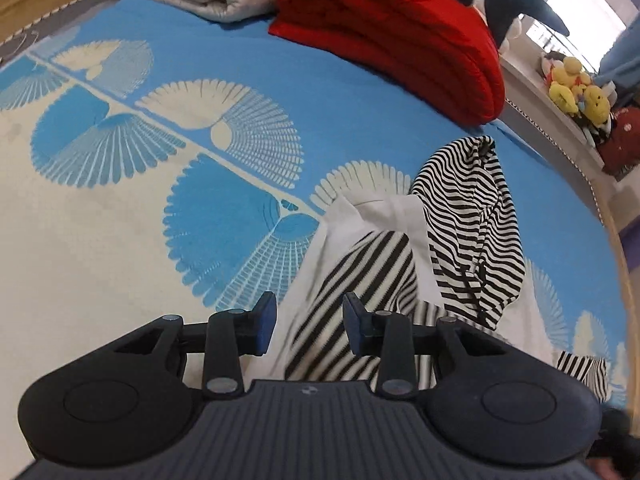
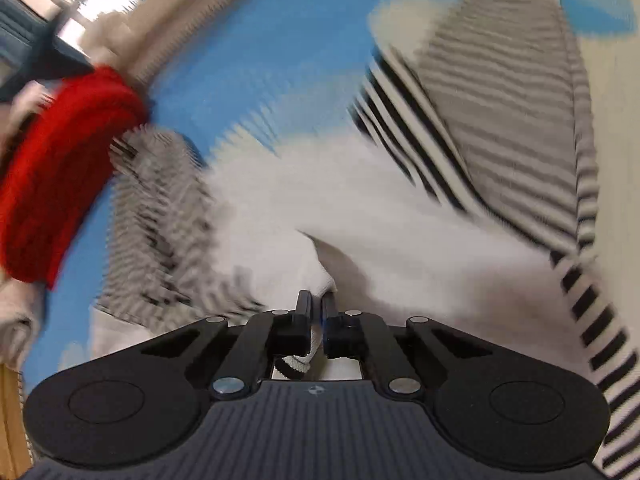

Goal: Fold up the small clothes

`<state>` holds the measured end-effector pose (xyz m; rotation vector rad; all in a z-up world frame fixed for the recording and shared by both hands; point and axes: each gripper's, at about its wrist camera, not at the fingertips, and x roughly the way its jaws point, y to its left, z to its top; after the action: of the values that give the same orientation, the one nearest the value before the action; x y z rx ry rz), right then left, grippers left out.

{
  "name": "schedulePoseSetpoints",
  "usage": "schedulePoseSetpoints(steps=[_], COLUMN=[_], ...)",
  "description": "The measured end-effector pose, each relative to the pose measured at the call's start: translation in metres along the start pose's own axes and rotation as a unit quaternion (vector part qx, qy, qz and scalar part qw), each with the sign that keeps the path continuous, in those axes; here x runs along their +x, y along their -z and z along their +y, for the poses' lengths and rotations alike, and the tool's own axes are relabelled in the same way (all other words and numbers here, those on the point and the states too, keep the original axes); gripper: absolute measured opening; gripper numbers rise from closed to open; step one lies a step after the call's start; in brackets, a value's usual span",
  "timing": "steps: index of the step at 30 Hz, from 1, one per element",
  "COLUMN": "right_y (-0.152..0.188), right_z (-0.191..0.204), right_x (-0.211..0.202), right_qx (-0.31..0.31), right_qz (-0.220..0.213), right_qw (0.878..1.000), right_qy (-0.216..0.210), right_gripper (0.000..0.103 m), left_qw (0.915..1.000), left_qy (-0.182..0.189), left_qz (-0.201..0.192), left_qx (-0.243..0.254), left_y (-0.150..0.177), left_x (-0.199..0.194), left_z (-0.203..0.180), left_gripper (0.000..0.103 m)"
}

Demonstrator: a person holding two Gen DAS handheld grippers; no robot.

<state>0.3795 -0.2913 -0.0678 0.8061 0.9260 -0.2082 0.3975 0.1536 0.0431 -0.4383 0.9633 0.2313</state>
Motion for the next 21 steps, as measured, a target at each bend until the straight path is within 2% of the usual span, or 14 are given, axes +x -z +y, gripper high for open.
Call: schedulePoseSetpoints(steps=[2, 4, 5, 6, 8, 9, 10, 11, 13, 15, 16, 18, 19, 21], right_y=[-0.001, 0.002, 0.004, 0.004, 0.005, 0.006, 0.007, 0.006, 0.001, -0.003, -0.005, -0.007, -0.007, -0.007], right_z=[0.012, 0.016, 0.010, 0.002, -0.022, -0.035, -0.043, -0.043, -0.034, -0.026, -0.023, -0.024, -0.027, -0.039], right_x=[-0.037, -0.064, -0.065, -0.057, -0.029, -0.023, -0.022, -0.025, -0.037, -0.045, -0.042, -0.024, -0.015, 0.009], right_qx=[-0.021, -0.053, -0.056, -0.055, -0.024, 0.006, 0.021, 0.020, 0.009, -0.011, -0.019, -0.018, -0.015, -0.016], right_qz=[-0.062, -0.114, -0.114, -0.094, -0.016, 0.001, 0.000, -0.011, -0.054, -0.073, -0.065, -0.021, 0.000, 0.053], right_qw=[0.998, 0.992, 0.991, 0.992, 0.992, 0.987, 0.981, 0.979, 0.982, 0.990, 0.994, 0.998, 0.998, 0.993], right_qy=[-0.013, 0.009, 0.040, 0.065, 0.125, 0.161, 0.191, 0.201, 0.178, 0.123, 0.089, 0.050, 0.056, 0.103], right_gripper=[0.004, 0.004, 0.004, 0.004, 0.005, 0.007, 0.008, 0.008, 0.008, 0.011, 0.015, 0.016, 0.016, 0.016], left_qw=[1.0000, 1.0000, 0.9999, 0.9999, 0.9998, 0.9997, 0.9995, 0.9993, 0.9983, 0.9972, 0.9965, 0.9946, 0.9934, 0.9886], left_qy=[0.000, 0.003, 0.003, 0.003, 0.003, 0.004, 0.006, 0.009, 0.019, 0.024, 0.026, 0.032, 0.034, 0.028], left_qz=[0.003, 0.006, 0.010, 0.013, 0.021, 0.024, 0.027, 0.029, 0.038, 0.048, 0.053, 0.071, 0.087, 0.134], left_qx=[0.000, 0.004, 0.007, 0.006, 0.005, 0.008, 0.014, 0.021, 0.039, 0.051, 0.059, 0.067, 0.066, 0.064], left_y=[-0.001, 0.001, 0.002, 0.004, 0.007, 0.009, 0.012, 0.014, 0.020, 0.026, 0.030, 0.039, 0.045, 0.058], left_x=[0.001, 0.002, 0.004, 0.006, 0.010, 0.012, 0.014, 0.016, 0.023, 0.032, 0.037, 0.051, 0.060, 0.080], left_z=[0.002, 0.002, 0.001, 0.001, -0.002, -0.005, -0.010, -0.015, -0.024, -0.033, -0.036, -0.039, -0.039, -0.036], left_gripper=[0.039, 0.039, 0.039, 0.039, 0.039, 0.039, 0.039, 0.039, 0.039, 0.039, 0.039, 0.039, 0.039, 0.039])
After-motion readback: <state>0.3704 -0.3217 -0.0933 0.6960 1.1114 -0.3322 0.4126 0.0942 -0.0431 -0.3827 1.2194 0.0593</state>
